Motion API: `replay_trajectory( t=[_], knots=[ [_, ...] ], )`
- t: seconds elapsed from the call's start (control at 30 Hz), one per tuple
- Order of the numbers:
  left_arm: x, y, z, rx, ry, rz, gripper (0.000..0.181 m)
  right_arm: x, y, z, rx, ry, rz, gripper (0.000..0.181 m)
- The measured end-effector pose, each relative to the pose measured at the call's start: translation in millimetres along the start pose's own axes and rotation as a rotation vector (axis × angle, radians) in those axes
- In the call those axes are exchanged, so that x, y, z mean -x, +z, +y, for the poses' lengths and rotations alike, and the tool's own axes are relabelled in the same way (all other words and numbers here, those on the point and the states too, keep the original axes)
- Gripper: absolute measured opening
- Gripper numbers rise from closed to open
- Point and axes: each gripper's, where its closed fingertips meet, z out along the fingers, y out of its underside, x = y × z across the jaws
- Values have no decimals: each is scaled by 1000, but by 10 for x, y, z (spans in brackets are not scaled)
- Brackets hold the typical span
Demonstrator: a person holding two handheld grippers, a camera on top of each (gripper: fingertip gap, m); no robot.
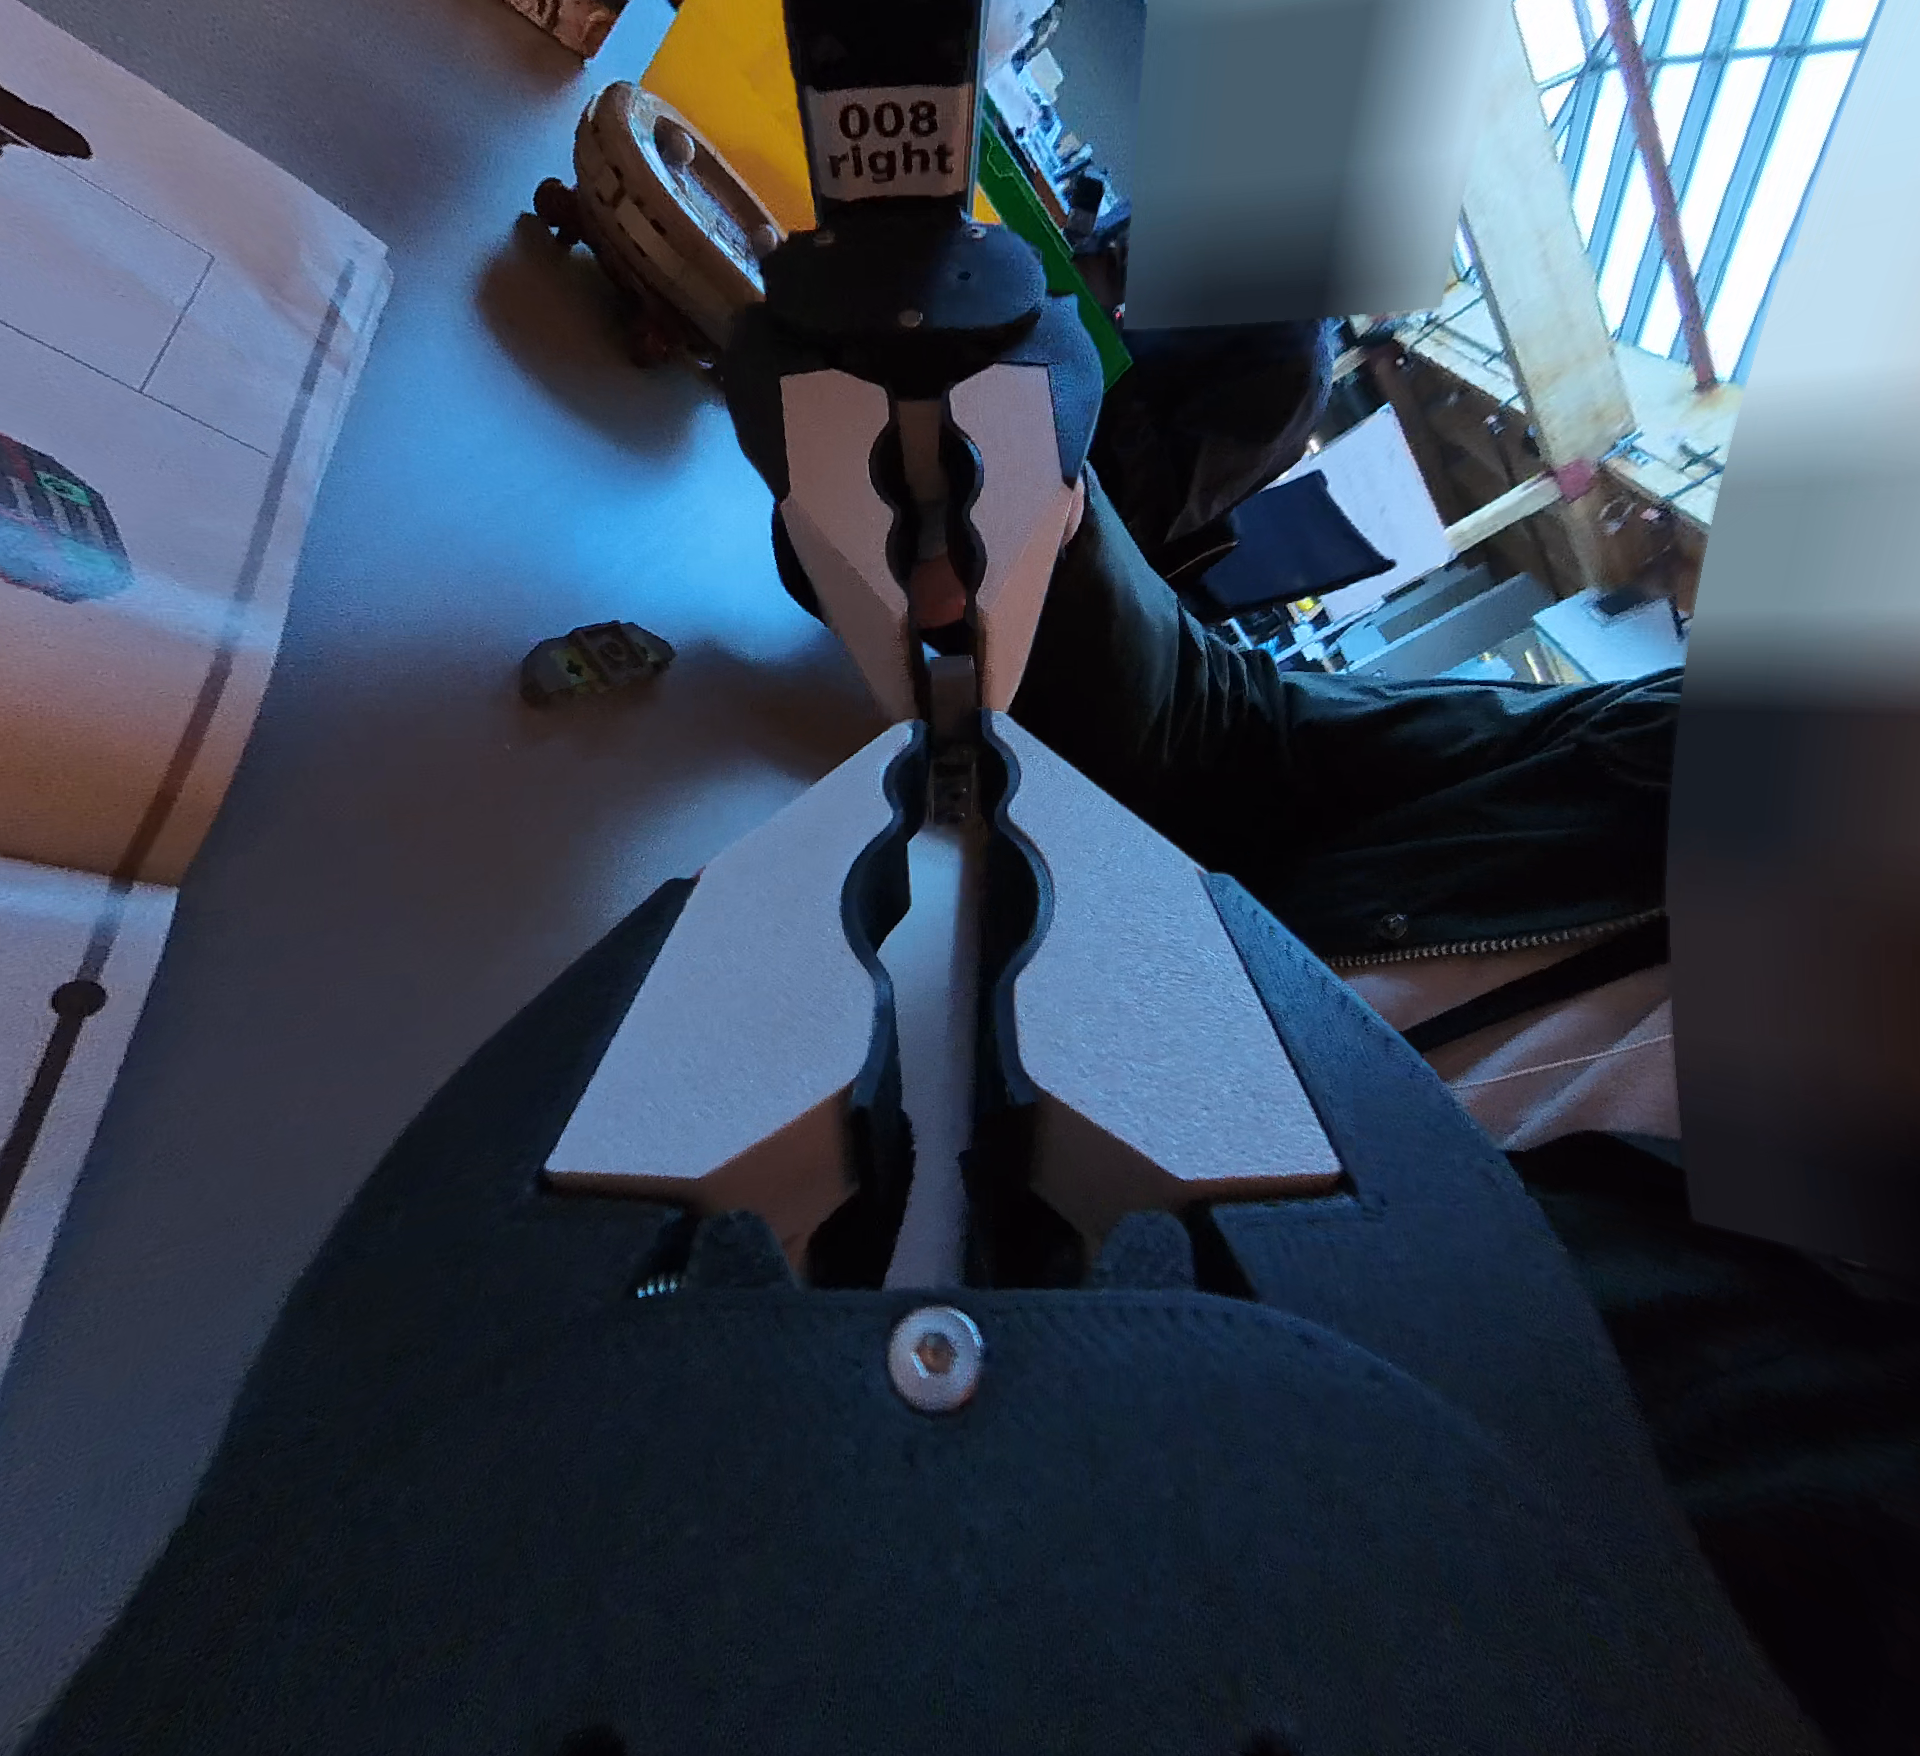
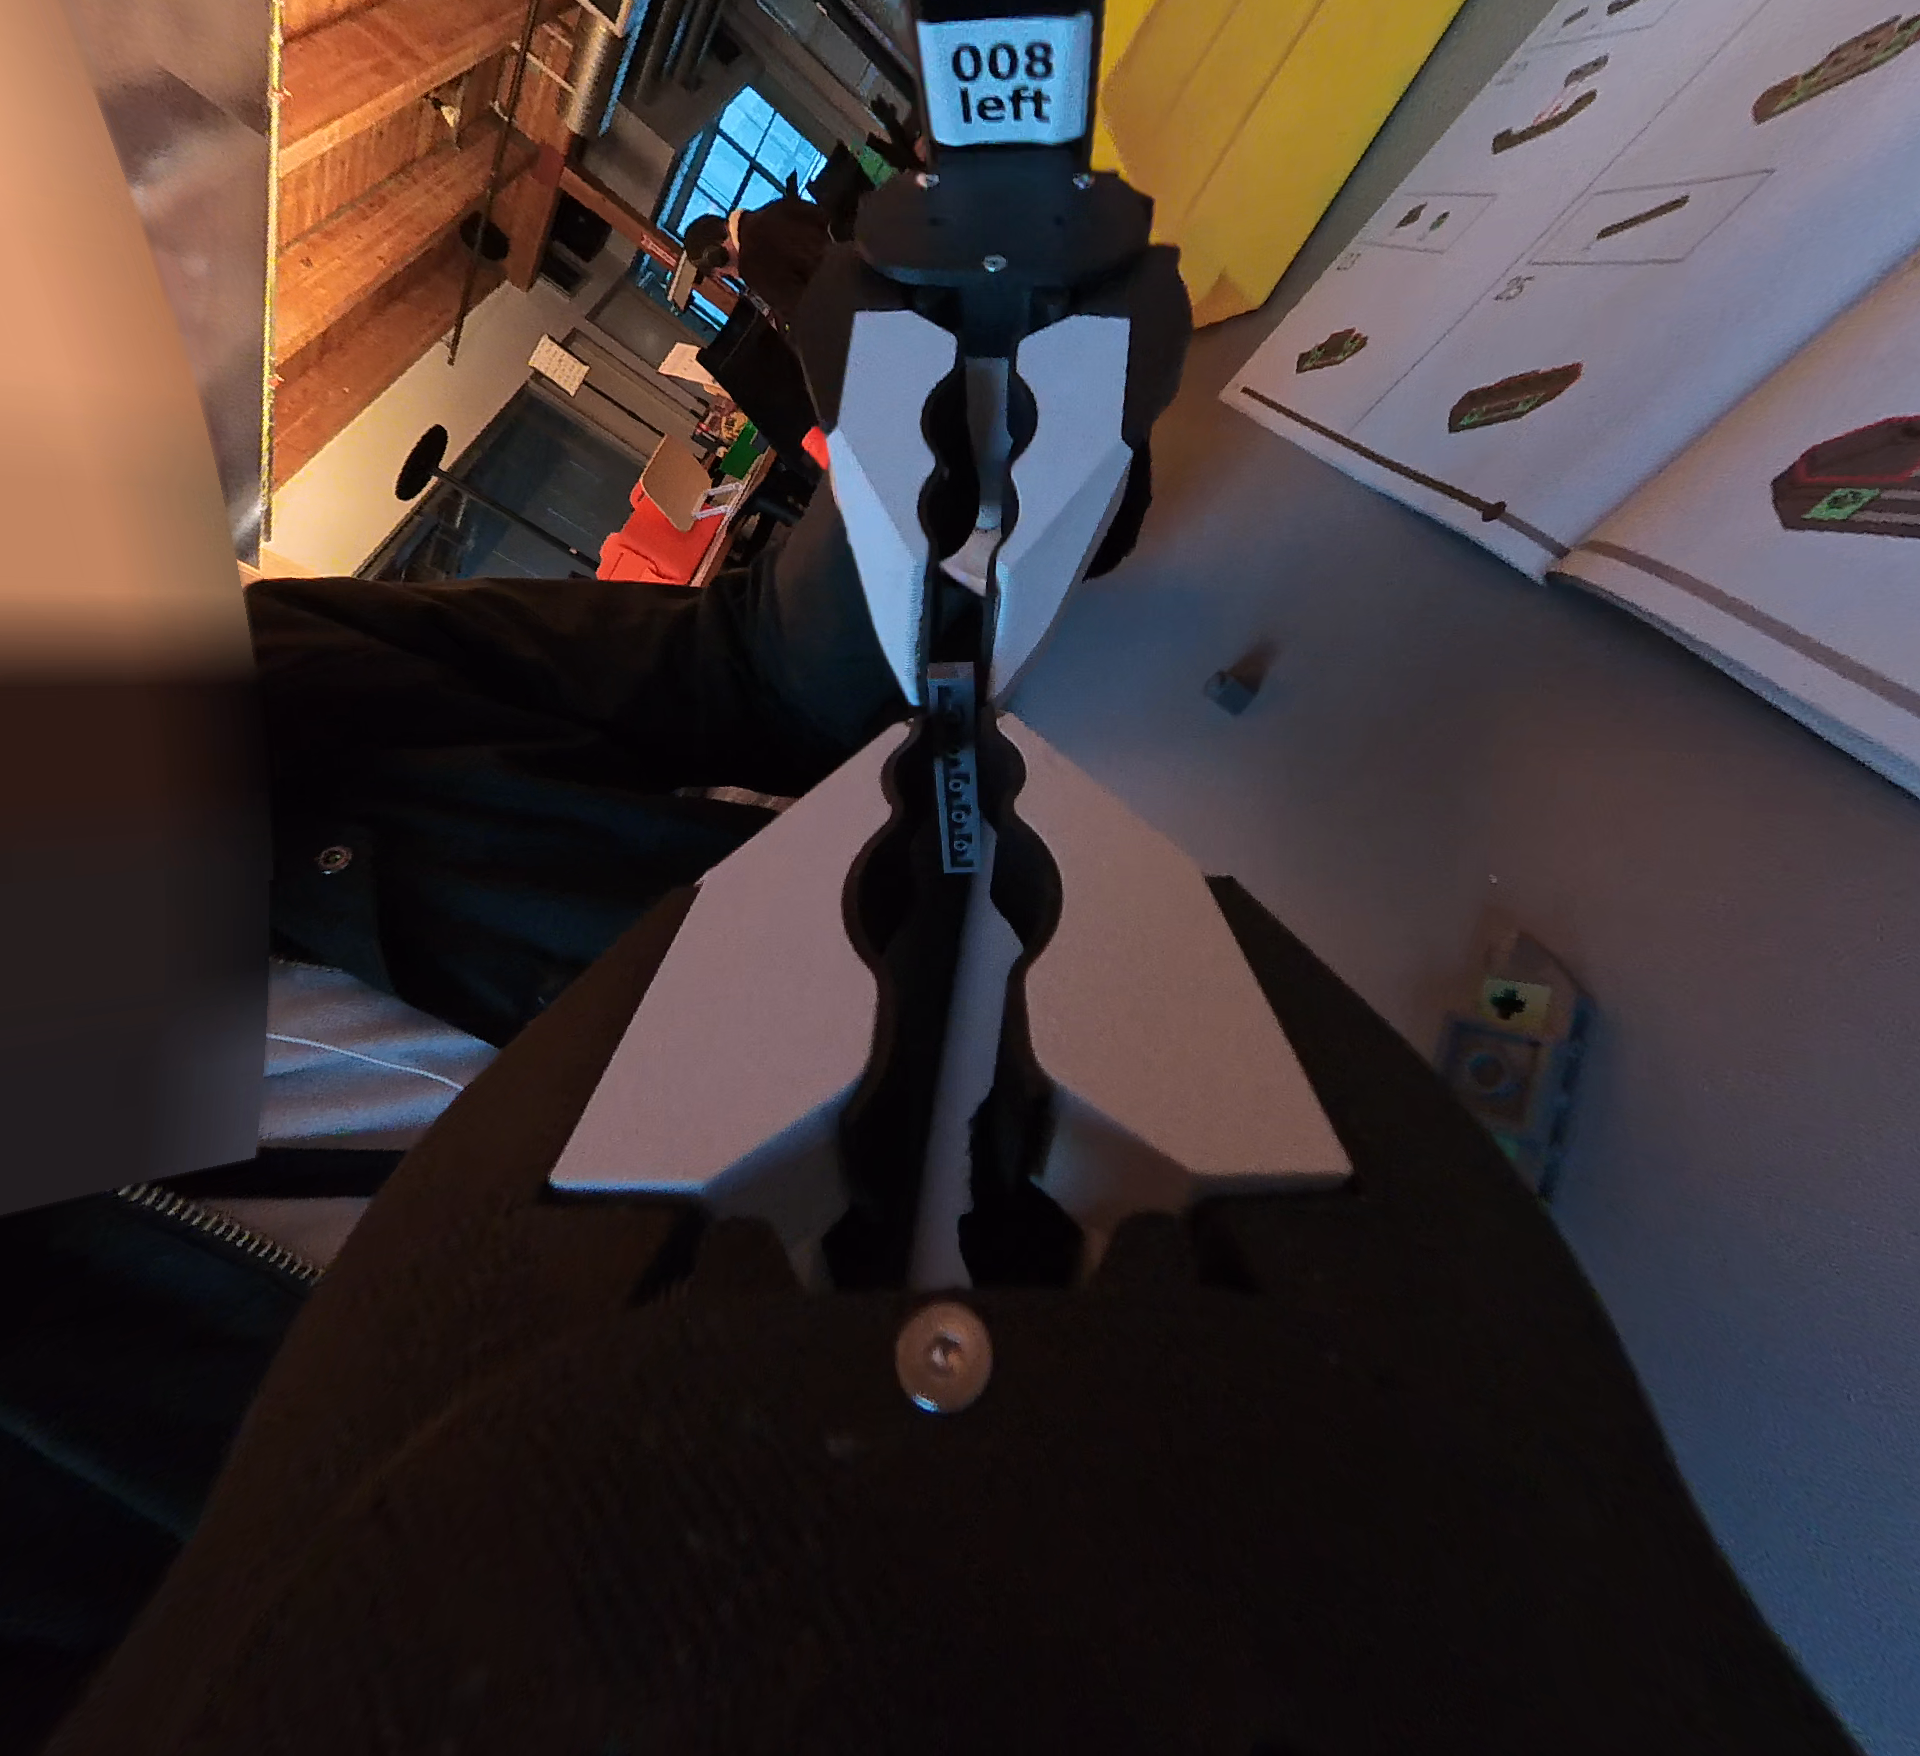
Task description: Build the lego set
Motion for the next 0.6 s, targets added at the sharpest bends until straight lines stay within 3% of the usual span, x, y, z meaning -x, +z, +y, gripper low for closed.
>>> replay_trajectory(
  t=[0.13,0.3,0.43,0.6],
  knots=[
    [87,-9,40,30,44,-77,6,-94,23,37,19,-19,56,6],
    [82,-40,41,39,100,-118,6,-90,54,11,-8,11,21,6],
    [22,-34,-45,-26,129,-96,7,-28,20,-58,-33,-20,15,6],
    [99,-29,38,29,161,-152,6,-107,43,14,11,-37,61,6]
  ],
)
